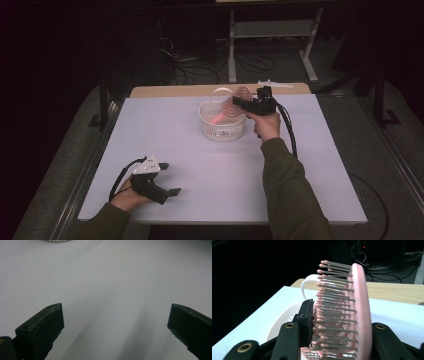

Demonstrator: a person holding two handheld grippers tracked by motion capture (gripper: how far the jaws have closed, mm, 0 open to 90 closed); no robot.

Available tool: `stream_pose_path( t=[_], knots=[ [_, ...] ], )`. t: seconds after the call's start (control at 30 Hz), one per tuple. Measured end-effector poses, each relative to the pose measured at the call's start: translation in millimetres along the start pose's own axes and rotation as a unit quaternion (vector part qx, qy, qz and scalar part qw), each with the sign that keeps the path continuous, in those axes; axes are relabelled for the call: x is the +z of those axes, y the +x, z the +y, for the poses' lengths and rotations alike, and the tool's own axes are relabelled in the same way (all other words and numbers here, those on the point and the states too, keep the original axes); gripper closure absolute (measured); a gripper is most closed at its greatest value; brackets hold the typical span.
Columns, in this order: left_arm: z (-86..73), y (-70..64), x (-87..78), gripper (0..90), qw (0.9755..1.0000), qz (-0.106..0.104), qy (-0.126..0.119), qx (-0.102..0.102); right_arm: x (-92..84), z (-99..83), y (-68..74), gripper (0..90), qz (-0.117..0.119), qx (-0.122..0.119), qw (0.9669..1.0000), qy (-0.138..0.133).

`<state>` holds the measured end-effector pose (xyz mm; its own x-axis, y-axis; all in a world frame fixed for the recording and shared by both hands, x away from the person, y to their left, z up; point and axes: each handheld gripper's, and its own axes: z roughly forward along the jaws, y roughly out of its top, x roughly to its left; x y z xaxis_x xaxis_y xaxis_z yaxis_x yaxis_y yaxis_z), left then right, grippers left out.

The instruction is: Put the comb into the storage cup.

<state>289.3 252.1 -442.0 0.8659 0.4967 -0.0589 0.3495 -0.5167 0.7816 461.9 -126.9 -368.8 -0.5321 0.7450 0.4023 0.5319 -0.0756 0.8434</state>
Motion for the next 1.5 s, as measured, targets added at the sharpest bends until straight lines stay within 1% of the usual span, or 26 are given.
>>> stream_pose_path(
  t=[0.3,0.33,0.53,0.87,1.1,1.17,1.33,1.4,1.47,1.5],
  knots=[
    [-0.2,0.2,0.3,0.4,1.0,-0.001,0.002,0.0,-1.7,-1.1,-5.0,57.4,-0.009,0.002,0.9999,0.005],
    [-0.2,0.3,0.3,0.4,1.0,-0.001,0.002,0.0,-2.0,-1.3,-6.1,56.9,-0.014,0.001,0.9999,0.005],
    [-0.3,0.0,0.6,0.4,1.0,-0.002,0.002,0.0,-2.8,-1.3,-7.8,56.0,-0.018,0.004,0.9998,0.009],
    [-0.5,-0.1,0.9,0.4,1.0,-0.002,0.003,0.0,-3.0,-1.5,-8.5,52.8,-0.026,-0.002,0.9996,0.014],
    [-0.5,-0.1,1.0,0.4,1.0,-0.003,0.004,0.0,-4.4,-2.2,-10.9,46.0,-0.04,-0.006,0.9991,0.017],
    [-0.5,-0.2,1.0,0.4,1.0,-0.003,0.004,0.0,-5.0,-2.1,-11.3,43.2,-0.046,-0.012,0.9988,0.015],
    [-0.5,0.0,0.9,0.4,1.0,-0.002,0.004,0.0,-6.9,-1.5,-11.8,38.0,-0.053,-0.015,0.9984,0.017],
    [-0.5,0.2,0.8,0.4,1.0,-0.002,0.004,0.0,-7.7,-1.6,-12.0,35.5,-0.054,-0.013,0.9983,0.018],
    [-0.5,0.3,0.7,0.4,1.0,-0.001,0.003,0.0,-8.6,-1.7,-12.8,30.5,-0.054,-0.014,0.9982,0.022],
    [-0.5,0.4,0.7,0.4,1.0,-0.001,0.003,0.0,-9.1,-1.7,-13.1,27.9,-0.057,-0.017,0.998,0.023]
  ],
)
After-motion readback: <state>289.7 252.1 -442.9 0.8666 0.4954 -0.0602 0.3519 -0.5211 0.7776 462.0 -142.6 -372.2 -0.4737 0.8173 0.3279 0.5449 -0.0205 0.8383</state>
